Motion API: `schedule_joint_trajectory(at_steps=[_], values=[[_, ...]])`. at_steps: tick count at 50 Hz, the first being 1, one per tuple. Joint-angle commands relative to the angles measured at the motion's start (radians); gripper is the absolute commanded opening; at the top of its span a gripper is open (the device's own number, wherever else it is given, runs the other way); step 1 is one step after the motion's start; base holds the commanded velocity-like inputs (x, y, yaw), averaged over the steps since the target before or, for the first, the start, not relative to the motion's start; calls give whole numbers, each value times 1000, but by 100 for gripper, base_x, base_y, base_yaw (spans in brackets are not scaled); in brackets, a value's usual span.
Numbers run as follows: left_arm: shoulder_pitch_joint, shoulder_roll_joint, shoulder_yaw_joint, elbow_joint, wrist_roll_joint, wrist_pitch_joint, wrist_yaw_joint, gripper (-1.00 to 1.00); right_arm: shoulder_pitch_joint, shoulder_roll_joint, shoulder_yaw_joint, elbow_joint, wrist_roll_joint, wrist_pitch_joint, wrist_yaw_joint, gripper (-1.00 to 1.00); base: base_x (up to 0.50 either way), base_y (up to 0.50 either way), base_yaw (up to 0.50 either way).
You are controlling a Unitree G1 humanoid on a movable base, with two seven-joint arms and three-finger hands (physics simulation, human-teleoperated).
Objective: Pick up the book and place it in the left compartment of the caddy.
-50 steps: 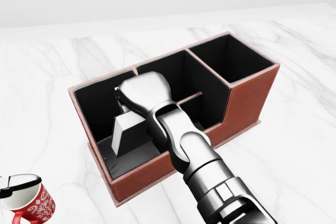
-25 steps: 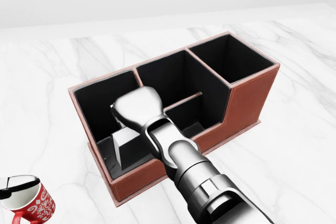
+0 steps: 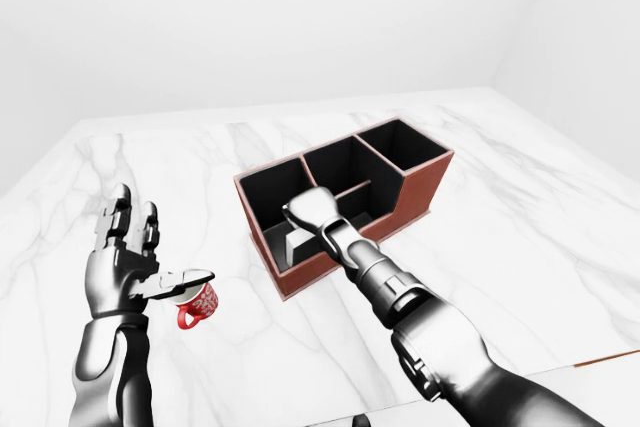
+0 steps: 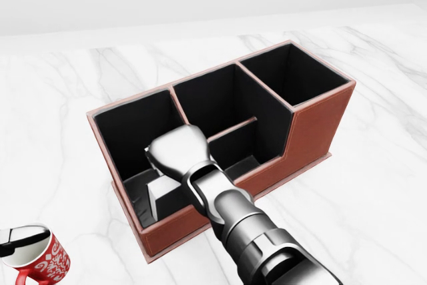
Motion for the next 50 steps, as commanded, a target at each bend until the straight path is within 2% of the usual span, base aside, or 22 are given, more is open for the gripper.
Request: schedule_joint_trajectory(at_steps=[1,11,12,13,14,15,16,30,34,38,41,44,50], values=[[0,0,-1,15,1,0,-4,100,-6,-7,4,42,4,0,-49,-100,0,0,0],[-5,4,-6,28,6,0,0,100,-3,-16,-3,49,16,0,-33,-100,0,0,0],[-6,4,-7,28,7,0,1,100,-2,-18,-5,41,21,0,-28,-66,0,0,0],[-6,4,-7,29,7,0,2,100,-1,-19,-5,39,22,0,-27,-44,0,0,0],[-7,4,-8,30,8,0,2,100,0,-20,-4,35,23,0,-26,-33,0,0,0],[-6,4,-9,28,9,0,2,100,3,-22,-3,30,25,0,-24,14,0,0,0],[-5,3,-11,24,10,0,3,100,7,-24,-3,19,28,0,-19,100,0,0,0],[-1,-1,-14,18,16,0,3,100,36,-27,5,-63,49,0,22,100,0,0,0],[-1,-2,-15,21,18,0,2,100,73,-26,4,-160,67,0,81,100,0,0,0],[-4,-2,-19,29,20,0,3,100,202,-22,10,-451,101,0,244,100,0,0,0],[-6,-2,-23,32,22,0,3,100,331,-17,18,-743,147,0,423,100,0,0,0],[-5,-1,-23,31,21,0,3,100,413,-16,23,-948,196,0,563,100,0,0,0],[-8,-2,-31,30,26,0,7,100,499,-32,24,-1249,279,0,761,100,0,0,0]])
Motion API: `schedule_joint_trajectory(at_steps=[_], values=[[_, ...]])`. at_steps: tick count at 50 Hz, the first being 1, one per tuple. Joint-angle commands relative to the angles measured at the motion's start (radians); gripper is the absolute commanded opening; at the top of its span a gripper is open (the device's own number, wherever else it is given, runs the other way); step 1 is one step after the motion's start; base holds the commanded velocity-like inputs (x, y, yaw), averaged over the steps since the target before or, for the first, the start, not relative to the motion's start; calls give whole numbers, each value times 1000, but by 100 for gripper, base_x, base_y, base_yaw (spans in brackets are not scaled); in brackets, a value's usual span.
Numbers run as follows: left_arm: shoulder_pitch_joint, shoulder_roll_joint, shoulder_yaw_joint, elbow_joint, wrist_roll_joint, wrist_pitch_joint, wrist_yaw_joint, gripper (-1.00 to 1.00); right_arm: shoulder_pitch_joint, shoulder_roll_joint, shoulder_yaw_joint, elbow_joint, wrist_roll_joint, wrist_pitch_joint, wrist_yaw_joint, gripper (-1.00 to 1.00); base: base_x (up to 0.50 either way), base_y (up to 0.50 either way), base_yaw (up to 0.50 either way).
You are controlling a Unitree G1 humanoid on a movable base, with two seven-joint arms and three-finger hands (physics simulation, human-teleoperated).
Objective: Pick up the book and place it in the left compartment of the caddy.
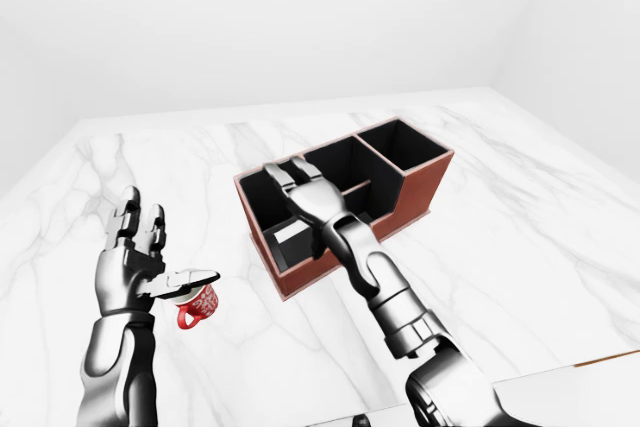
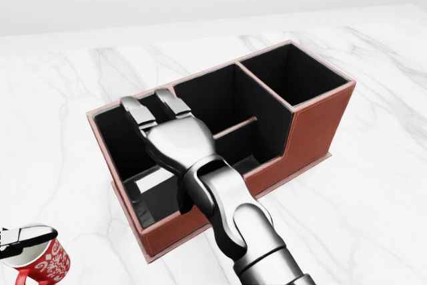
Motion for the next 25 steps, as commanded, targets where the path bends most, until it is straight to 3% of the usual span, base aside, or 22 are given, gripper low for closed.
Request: schedule_joint_trajectory(at_steps=[1,6,14,18,22,25], values=[[-3,-1,-11,-2,7,0,5,100,204,-14,8,-574,125,0,356,100,0,0,0],[1,-6,-17,-32,12,0,7,100,232,-46,-24,-749,176,0,447,100,0,0,0],[7,-17,-37,-108,33,0,13,100,188,-125,-140,-840,313,0,441,100,0,0,0],[7,-24,-46,-168,39,0,19,100,211,-172,-182,-885,395,6,385,100,0,0,0],[9,-33,-57,-224,53,0,18,100,285,-209,-213,-1046,457,77,410,100,0,0,0],[12,-44,-74,-261,67,0,24,100,339,-230,-266,-1186,537,153,429,100,0,0,0]])
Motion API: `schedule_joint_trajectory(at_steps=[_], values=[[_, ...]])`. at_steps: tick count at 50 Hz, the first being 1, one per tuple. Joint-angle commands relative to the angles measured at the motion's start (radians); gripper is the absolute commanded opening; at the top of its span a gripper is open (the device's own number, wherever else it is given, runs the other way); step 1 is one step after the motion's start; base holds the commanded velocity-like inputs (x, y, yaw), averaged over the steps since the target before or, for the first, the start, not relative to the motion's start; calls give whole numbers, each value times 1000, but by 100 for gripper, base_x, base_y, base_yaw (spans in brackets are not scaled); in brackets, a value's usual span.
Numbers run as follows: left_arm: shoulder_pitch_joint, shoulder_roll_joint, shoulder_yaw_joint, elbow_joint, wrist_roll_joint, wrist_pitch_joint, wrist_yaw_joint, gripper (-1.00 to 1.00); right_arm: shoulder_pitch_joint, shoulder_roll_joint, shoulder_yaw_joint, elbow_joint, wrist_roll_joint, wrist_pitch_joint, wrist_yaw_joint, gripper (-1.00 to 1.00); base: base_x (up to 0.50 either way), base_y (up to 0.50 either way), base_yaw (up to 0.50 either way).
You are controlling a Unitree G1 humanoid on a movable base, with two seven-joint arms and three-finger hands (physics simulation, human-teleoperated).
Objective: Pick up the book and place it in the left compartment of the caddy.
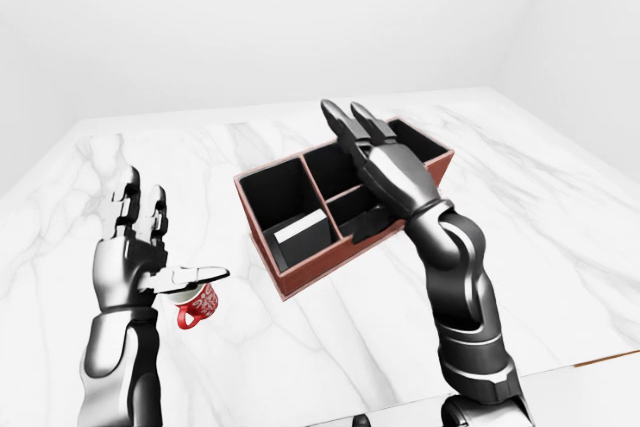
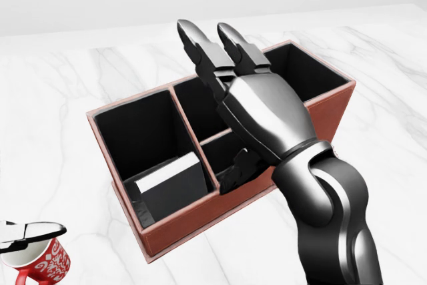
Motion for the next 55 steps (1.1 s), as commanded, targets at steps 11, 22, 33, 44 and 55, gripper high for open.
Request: schedule_joint_trajectory(at_steps=[11,22,33,44,55], values=[[18,-47,-75,-188,72,0,18,100,243,-180,-341,-558,563,139,-51,100,0,0,0],[21,-62,-96,-235,60,0,24,100,294,-216,-470,-602,762,139,-165,100,0,0,0],[30,-65,-52,-382,-111,0,24,100,333,-224,-571,-684,931,139,-225,100,0,0,0],[4,-27,61,-572,-404,0,114,100,360,-217,-652,-722,1054,139,-262,100,0,0,0],[-21,61,157,-605,-633,0,255,100,391,-314,-700,-741,1195,139,-440,100,0,0,0]])
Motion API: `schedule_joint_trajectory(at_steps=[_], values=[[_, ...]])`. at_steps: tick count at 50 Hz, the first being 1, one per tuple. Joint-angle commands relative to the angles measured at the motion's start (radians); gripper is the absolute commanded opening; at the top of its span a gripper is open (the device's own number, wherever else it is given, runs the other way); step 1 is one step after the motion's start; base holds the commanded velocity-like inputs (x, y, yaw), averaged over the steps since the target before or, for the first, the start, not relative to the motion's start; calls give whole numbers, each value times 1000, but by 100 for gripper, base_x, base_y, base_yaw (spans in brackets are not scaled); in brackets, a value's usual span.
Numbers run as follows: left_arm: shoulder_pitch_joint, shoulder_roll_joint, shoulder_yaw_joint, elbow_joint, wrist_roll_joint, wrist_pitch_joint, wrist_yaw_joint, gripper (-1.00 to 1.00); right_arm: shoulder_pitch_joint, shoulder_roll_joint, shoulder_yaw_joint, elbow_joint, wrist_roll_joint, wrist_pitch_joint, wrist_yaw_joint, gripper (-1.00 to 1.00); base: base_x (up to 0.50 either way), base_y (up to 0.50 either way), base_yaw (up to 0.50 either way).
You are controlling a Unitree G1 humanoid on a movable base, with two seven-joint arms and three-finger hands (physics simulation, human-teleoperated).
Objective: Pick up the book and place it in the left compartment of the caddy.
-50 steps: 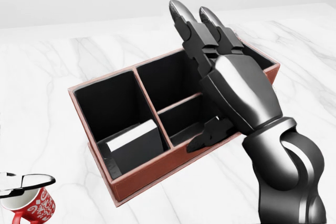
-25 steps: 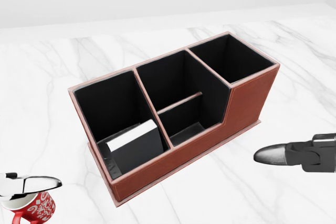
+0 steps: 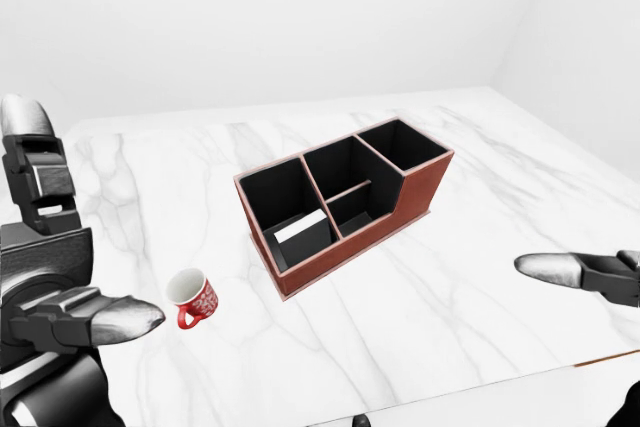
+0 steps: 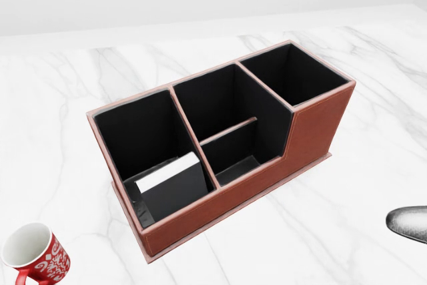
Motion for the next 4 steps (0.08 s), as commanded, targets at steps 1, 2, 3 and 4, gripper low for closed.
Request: schedule_joint_trajectory(at_steps=[1,2,3,4], values=[[-17,69,92,-72,-228,0,115,100,17,-65,-31,-28,115,0,-139,100,0,0,0],[-16,72,96,-75,-243,0,120,100,11,-66,-26,-28,113,0,-144,100,0,0,0],[-14,78,105,-82,-259,0,126,100,4,-69,-20,-28,113,0,-151,100,0,0,0],[-13,83,112,-87,-273,0,133,100,1,-73,-14,-28,112,0,-156,100,0,0,0]])
